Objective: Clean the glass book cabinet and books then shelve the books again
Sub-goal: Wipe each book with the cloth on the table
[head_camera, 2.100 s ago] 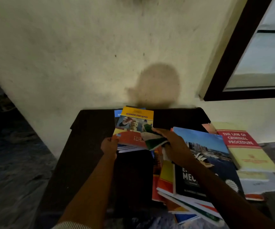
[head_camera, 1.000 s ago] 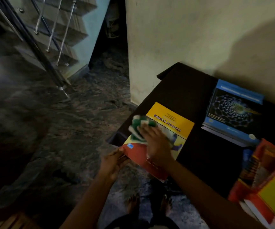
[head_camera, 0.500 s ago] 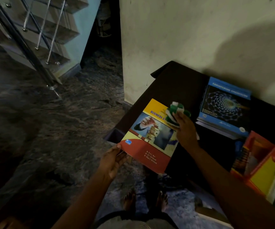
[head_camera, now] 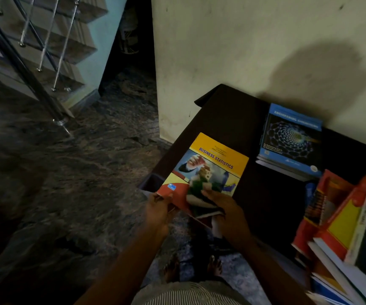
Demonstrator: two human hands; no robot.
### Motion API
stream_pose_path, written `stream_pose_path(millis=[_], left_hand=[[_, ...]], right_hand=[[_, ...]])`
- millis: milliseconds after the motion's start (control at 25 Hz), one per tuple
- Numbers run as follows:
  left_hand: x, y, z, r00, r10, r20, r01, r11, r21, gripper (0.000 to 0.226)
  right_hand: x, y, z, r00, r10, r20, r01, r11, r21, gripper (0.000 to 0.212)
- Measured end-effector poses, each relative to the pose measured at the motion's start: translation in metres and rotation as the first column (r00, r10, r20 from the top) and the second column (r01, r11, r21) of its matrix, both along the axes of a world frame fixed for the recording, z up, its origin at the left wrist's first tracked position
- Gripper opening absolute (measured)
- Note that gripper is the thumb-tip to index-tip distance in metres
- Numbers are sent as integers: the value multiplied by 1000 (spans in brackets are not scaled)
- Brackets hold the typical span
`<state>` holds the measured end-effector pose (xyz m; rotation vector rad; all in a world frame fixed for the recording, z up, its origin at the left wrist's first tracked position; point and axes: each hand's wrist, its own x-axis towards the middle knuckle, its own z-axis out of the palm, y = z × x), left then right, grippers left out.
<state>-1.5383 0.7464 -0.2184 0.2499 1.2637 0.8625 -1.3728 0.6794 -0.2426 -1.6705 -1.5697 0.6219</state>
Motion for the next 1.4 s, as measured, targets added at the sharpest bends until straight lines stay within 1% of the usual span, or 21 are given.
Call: stream_pose_path(millis=[120, 240, 320, 400, 480, 520, 560, 600, 680, 720, 760, 800, 840, 880, 920, 960, 1040, 1120, 1240, 1320, 1400], left_hand=[[12, 10, 35, 999, -15, -39, 23, 976, 216, 14], [23, 20, 67, 969, -45, -241, 175, 817, 550, 18], [22, 23, 76, 872, 47, -487, 362, 607, 707, 25], [15, 27, 64, 719, 235, -654, 576, 326, 750, 24], [4, 30, 29, 607, 327, -725, 762, 22, 648, 26], [-3, 30, 3, 563, 333, -757, 818, -94, 567, 26], [-11, 28, -22, 529, 324, -785, 848, -169, 502, 25], [-17, 23, -45, 485, 320, -814, 874, -195, 444, 23], [-26, 10, -71, 441, 302, -845, 897, -160, 412, 21], [-28, 4, -72, 443, 289, -848, 896, -109, 431, 21], [-26, 0, -68, 444, 274, -853, 888, -6, 460, 23], [-23, -4, -57, 453, 237, -860, 851, 172, 496, 31], [-20, -7, -46, 504, 158, -849, 745, 418, 520, 39], [-18, -7, -36, 591, 38, -806, 591, 659, 465, 44], [-16, -8, -29, 706, -98, -702, 467, 809, 357, 42], [-14, -8, -25, 815, -216, -538, 407, 874, 265, 34], [-14, -6, -24, 894, -353, -277, 404, 901, 155, 24], [-10, -5, -19, 928, -349, -131, 363, 925, 108, 29], [-5, -9, -21, 948, -284, -147, 300, 948, 103, 45], [-4, -13, -23, 966, -237, -103, 248, 962, 111, 45], [-5, -13, -24, 974, -211, -83, 219, 971, 99, 36]], right_hand=[[18, 13, 50, 979, -119, -167, 117, 993, -23, 58], [31, 27, 100, 965, -152, -216, 183, 974, 132, 57], [39, 31, 118, 961, -173, -214, 218, 954, 208, 58], [46, 29, 122, 953, -220, -208, 266, 936, 232, 58], [47, 24, 117, 955, -253, -154, 285, 929, 235, 56], [46, 21, 112, 951, -272, -145, 299, 930, 216, 56], [45, 19, 106, 945, -289, -154, 314, 932, 178, 59], [42, 20, 99, 938, -300, -176, 323, 938, 127, 63], [38, 33, 87, 937, -291, -193, 302, 953, 29, 63], [36, 45, 82, 952, -267, -153, 269, 963, -3, 62], [36, 60, 77, 966, -233, -107, 232, 972, -31, 60], [38, 79, 71, 977, -204, -64, 201, 978, -49, 57], [42, 100, 65, 983, -185, -21, 183, 981, -57, 54], [47, 121, 57, 984, -176, 22, 177, 982, -59, 53], [52, 142, 47, 983, -174, 66, 178, 982, -62, 51], [56, 160, 36, 977, -177, 121, 186, 980, -72, 49], [52, 181, 11, 937, -154, 313, 211, 965, -156, 50], [36, 180, -5, 877, -125, 465, 220, 963, -156, 53], [-14, 152, -11, 909, -39, 415, 50, 999, -17, 53], [-53, 126, -10, 913, 197, 356, -178, 980, -87, 63], [-77, 105, -9, 862, 388, 326, -372, 921, -113, 60]])
